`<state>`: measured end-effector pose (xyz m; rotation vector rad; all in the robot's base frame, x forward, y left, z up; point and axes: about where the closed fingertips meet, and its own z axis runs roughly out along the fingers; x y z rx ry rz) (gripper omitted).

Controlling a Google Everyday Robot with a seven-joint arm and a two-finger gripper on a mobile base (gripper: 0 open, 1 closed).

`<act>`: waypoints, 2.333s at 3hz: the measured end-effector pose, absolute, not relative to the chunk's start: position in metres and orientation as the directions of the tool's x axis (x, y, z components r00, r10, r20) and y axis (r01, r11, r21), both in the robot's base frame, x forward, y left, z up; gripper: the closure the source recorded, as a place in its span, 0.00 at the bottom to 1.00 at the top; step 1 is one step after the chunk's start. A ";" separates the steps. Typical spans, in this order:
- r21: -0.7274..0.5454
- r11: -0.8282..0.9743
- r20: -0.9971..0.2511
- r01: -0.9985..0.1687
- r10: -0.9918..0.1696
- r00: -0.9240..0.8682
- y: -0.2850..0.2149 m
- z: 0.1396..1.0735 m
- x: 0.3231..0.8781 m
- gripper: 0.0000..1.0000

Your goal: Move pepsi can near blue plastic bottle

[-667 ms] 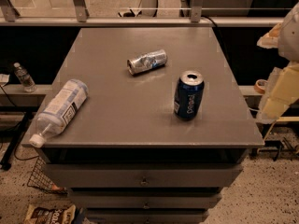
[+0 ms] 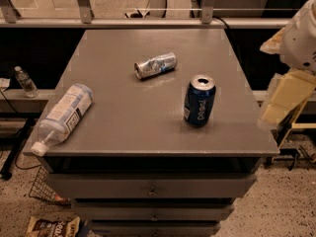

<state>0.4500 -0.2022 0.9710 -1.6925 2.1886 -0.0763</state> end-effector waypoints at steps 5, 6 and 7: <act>-0.107 0.274 -0.646 -0.956 -0.750 -0.142 -0.129 0.908 0.504 0.00; -0.089 0.257 -0.648 -0.962 -0.749 -0.140 -0.122 0.903 0.506 0.18; -0.069 0.236 -0.654 -0.969 -0.745 -0.135 -0.112 0.897 0.508 0.41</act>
Offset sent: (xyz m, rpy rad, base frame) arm 0.0571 0.0546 -0.0486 0.4607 -0.0415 0.0812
